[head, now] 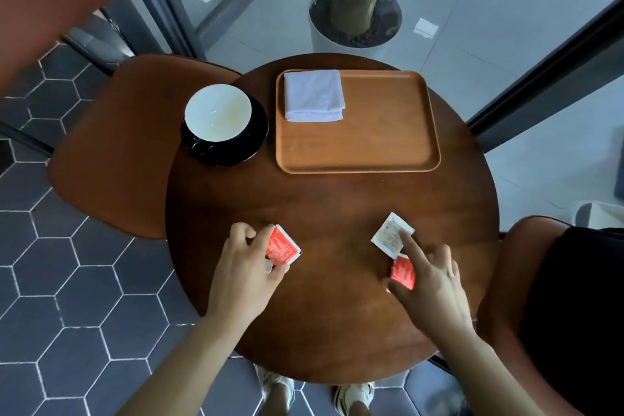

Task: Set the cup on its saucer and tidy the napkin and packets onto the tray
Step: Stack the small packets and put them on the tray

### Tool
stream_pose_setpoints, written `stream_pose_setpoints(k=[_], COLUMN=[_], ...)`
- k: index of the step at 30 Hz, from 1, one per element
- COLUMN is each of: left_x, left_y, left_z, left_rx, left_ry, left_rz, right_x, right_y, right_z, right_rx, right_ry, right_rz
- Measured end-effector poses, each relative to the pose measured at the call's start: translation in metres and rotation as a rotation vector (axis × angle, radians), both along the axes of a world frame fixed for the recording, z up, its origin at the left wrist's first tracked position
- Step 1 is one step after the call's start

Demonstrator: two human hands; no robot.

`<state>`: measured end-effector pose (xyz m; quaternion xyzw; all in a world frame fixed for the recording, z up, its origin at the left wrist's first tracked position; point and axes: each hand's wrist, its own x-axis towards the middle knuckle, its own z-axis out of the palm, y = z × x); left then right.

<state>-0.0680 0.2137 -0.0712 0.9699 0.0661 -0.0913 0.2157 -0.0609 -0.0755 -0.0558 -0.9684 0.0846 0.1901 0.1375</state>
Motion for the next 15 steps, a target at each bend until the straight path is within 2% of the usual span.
stream_pose_setpoints(k=[9, 13, 15], left_x=[0.007, -0.002, -0.013], left_y=[-0.058, -0.05, -0.035], left_z=[0.006, 0.007, 0.005], left_rx=[-0.084, -0.261, -0.249], left_ry=[-0.007, -0.037, -0.026], left_rz=[0.007, 0.095, 0.12], right_x=[0.021, 0.022, 0.017], right_y=[0.051, 0.038, 0.027], right_z=[-0.003, -0.003, -0.005], right_rx=[0.057, 0.069, 0.056], right_ry=[-0.09, -0.097, -0.109], right_rz=[0.292, 0.284, 0.239])
